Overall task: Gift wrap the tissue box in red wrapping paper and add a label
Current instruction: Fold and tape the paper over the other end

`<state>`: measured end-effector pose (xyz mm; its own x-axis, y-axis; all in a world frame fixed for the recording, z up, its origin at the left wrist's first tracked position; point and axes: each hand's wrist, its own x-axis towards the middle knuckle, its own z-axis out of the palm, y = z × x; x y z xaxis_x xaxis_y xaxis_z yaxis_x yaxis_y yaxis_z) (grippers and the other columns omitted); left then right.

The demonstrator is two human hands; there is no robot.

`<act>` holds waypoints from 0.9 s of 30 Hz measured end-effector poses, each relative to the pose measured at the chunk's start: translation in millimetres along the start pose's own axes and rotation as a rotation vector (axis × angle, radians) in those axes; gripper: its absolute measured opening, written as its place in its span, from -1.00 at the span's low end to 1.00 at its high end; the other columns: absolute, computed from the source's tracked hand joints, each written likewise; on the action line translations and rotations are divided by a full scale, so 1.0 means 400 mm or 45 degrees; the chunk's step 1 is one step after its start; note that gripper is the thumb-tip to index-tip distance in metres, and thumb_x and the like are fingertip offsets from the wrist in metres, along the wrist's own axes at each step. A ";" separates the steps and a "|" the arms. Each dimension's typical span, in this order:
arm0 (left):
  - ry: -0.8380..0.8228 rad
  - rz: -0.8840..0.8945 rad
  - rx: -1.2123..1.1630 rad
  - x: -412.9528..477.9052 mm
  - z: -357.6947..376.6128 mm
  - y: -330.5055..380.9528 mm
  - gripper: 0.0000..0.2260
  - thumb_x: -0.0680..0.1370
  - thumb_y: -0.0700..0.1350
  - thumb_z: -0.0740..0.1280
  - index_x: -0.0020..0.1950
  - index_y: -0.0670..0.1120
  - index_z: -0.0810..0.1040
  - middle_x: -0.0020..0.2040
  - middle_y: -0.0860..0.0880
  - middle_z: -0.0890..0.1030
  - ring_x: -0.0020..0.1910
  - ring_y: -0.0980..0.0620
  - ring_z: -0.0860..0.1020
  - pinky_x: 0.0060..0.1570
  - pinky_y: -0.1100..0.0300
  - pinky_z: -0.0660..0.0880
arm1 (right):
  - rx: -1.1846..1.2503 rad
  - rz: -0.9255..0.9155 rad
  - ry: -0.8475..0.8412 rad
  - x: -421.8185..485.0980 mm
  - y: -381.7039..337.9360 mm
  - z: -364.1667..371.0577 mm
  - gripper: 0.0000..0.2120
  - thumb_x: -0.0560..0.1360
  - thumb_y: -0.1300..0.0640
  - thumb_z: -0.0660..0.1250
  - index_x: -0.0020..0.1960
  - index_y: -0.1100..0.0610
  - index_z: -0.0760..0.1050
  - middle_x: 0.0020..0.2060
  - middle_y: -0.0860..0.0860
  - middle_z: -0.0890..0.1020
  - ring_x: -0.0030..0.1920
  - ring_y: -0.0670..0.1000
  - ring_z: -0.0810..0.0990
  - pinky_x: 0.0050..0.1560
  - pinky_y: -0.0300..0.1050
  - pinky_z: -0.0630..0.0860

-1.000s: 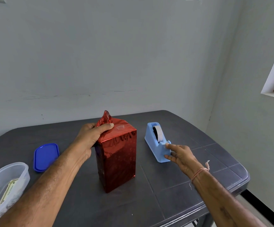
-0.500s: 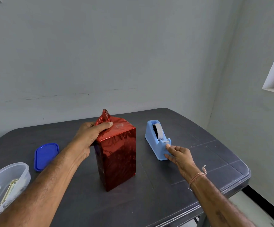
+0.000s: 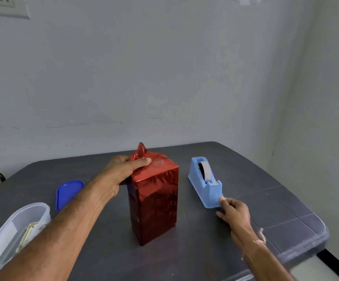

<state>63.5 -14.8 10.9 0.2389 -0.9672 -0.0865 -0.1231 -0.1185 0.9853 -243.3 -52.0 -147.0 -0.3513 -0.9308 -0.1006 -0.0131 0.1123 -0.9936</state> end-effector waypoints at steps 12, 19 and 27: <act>-0.080 0.020 0.002 -0.022 -0.033 0.003 -0.78 0.44 -0.01 0.59 -0.06 -0.13 0.70 -0.17 -0.11 0.76 -0.35 0.08 0.68 -0.34 0.26 0.57 | -0.509 -0.755 -1.187 -0.211 -0.495 0.155 -0.76 0.66 0.00 0.32 -0.07 0.15 0.59 -0.20 0.02 0.57 -0.16 -0.08 0.55 -0.07 -0.17 0.52; -0.056 0.002 -0.067 -0.022 -0.036 -0.007 -0.82 0.48 -0.05 0.56 -0.11 -0.15 0.68 -0.33 -0.05 0.71 -0.46 0.12 0.63 -0.45 0.30 0.55 | -1.168 -0.779 -1.397 -0.192 -0.575 0.277 -0.61 0.68 -0.08 0.26 0.14 0.26 0.58 -0.16 0.05 0.50 -0.15 -0.04 0.47 -0.12 -0.15 0.54; -0.058 -0.023 -0.135 -0.020 -0.031 -0.010 -0.83 0.52 -0.07 0.52 -0.15 -0.15 0.68 -0.35 -0.06 0.70 -0.50 0.12 0.61 -0.50 0.32 0.52 | -1.301 -0.708 -1.429 -0.201 -0.583 0.304 -0.70 0.67 -0.09 0.28 0.01 0.14 0.60 -0.25 -0.03 0.44 -0.20 -0.09 0.45 -0.14 -0.15 0.57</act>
<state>74.1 -3.8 9.7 0.1958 -0.9746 -0.1085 -0.0159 -0.1138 0.9934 -98.1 -45.7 86.7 0.7298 -0.6539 -0.1995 -0.6453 -0.5626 -0.5168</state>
